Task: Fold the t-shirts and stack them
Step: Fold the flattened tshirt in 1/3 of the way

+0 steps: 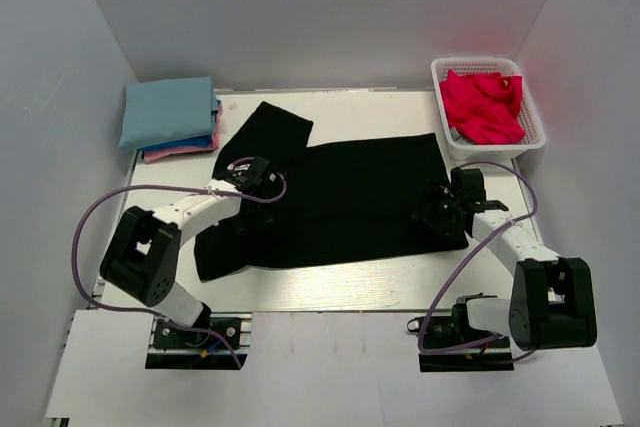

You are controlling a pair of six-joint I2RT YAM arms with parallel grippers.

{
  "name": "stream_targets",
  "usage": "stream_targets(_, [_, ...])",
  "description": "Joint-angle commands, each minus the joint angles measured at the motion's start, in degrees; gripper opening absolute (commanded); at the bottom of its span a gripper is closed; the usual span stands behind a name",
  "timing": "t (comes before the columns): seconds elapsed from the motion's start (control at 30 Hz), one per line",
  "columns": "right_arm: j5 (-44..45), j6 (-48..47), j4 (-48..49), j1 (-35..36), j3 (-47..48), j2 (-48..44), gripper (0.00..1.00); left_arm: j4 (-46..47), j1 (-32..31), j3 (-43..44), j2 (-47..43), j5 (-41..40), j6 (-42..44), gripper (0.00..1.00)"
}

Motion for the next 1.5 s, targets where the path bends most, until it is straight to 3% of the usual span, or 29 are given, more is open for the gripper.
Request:
stream_targets(0.0, [-0.11,-0.25,1.00,-0.20,0.61,0.76,0.90,-2.84,-0.10,2.68,1.29,-3.78,-1.02,0.44])
stream_targets(0.07, [0.24,-0.17,1.00,-0.20,0.35,0.94,0.90,-4.86,-0.10,3.74,1.99,-5.79,-2.68,0.32])
stream_targets(0.1, [0.42,-0.08,0.91,-0.20,0.35,1.02,0.90,-5.66,-0.10,3.74,1.99,-8.07,-3.74,0.13])
stream_targets(0.17, [0.77,0.01,1.17,-0.11,0.17,1.46,0.90,-6.37,-0.10,4.27,1.38,-9.58,-4.54,0.01])
stream_targets(0.53, [1.38,0.01,1.17,-0.20,0.35,2.61,0.90,-4.88,0.60,8.31,0.32,-15.73,-2.34,0.00])
stream_targets(0.63, [1.56,-0.25,1.35,-0.37,0.26,2.69,0.90,-1.99,1.22,7.70,0.32,-12.32,0.99,0.00])
stream_targets(0.67, [1.56,-0.25,1.35,-0.11,0.26,2.78,0.90,0.02,0.52,7.70,0.32,-9.96,3.17,0.05])
stream_targets(0.77, [1.47,-0.61,1.17,-0.11,0.35,3.13,0.90,5.13,-0.19,5.42,-1.51,-1.54,8.46,0.55])
stream_targets(0.8, [1.65,-0.69,1.26,-0.20,0.17,3.31,0.90,6.62,-0.19,4.37,-2.48,-0.37,9.69,0.66])
stream_targets(0.9, [1.82,-0.69,1.26,-0.02,0.17,3.66,0.90,8.48,-0.80,1.90,-4.51,1.14,10.31,0.80])
stream_targets(1.0, [1.65,-0.69,1.53,-0.20,0.17,4.28,0.90,5.77,-0.80,1.37,-2.67,-0.09,9.79,0.80])
stream_targets(1.27, [1.65,-1.04,1.70,-0.37,0.43,5.86,0.90,1.54,-0.80,2.60,3.66,-5.97,6.80,0.57])
stream_targets(1.47, [2.87,-1.31,1.35,-0.29,0.43,6.74,0.90,-0.48,-0.80,4.35,5.50,-10.20,5.66,0.55])
